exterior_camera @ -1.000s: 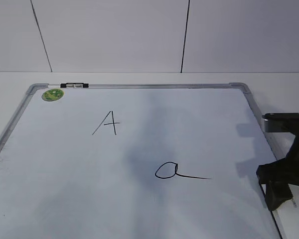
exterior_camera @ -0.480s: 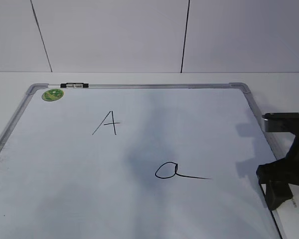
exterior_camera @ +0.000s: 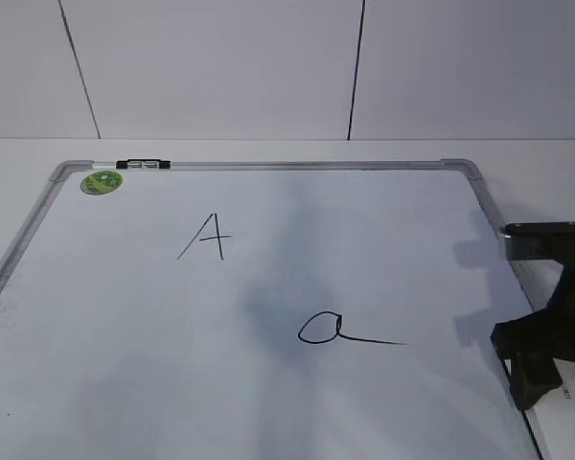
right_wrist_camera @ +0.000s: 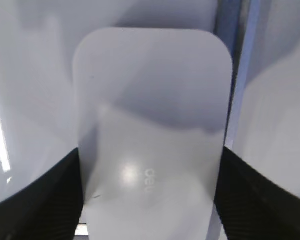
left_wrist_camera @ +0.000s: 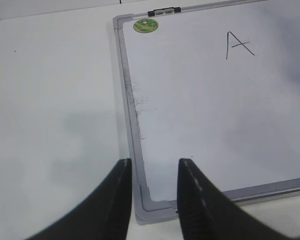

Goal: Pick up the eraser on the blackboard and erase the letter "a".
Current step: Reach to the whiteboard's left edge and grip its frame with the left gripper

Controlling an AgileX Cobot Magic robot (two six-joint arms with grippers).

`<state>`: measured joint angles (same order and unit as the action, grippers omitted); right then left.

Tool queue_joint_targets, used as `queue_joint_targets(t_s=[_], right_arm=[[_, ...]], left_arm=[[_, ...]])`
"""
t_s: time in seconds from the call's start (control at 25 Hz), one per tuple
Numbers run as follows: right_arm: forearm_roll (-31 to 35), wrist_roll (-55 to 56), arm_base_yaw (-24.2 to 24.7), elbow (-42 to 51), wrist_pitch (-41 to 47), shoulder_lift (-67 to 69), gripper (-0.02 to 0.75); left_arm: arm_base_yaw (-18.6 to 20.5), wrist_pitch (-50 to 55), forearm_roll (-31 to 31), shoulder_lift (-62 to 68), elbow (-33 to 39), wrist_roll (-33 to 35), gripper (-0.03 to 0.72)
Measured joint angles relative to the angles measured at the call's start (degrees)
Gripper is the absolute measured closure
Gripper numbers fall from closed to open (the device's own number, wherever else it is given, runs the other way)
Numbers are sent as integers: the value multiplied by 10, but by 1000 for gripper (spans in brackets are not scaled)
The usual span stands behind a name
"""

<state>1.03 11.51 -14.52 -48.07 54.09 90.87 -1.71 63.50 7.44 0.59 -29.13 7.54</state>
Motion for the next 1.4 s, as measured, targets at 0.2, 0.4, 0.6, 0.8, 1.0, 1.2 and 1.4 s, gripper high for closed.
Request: queue_joint_targets(t_s=[0.2,0.4,0.6,0.8,1.0,1.2,1.4], right_arm=[[0,-1,0,0,0,8,137],[0,-2,0,0,-3,8,137],[0,-3,0,0,-3,8,155],[0,-3,0,0,-3,8,161],[0,-3,0,0,-3,8,162],[0,-3,0,0,-3,8,162],[0,-3,0,0,-3,8,162]], left_arm=[[0,0,0,0,0,0,449],[0,0,0,0,0,0,449],[0,0,0,0,0,0,449],[0,0,0,0,0,0,449],[0,0,0,0,0,0,449],[0,0,0,0,0,0,449],[0,0,0,0,0,0,449]])
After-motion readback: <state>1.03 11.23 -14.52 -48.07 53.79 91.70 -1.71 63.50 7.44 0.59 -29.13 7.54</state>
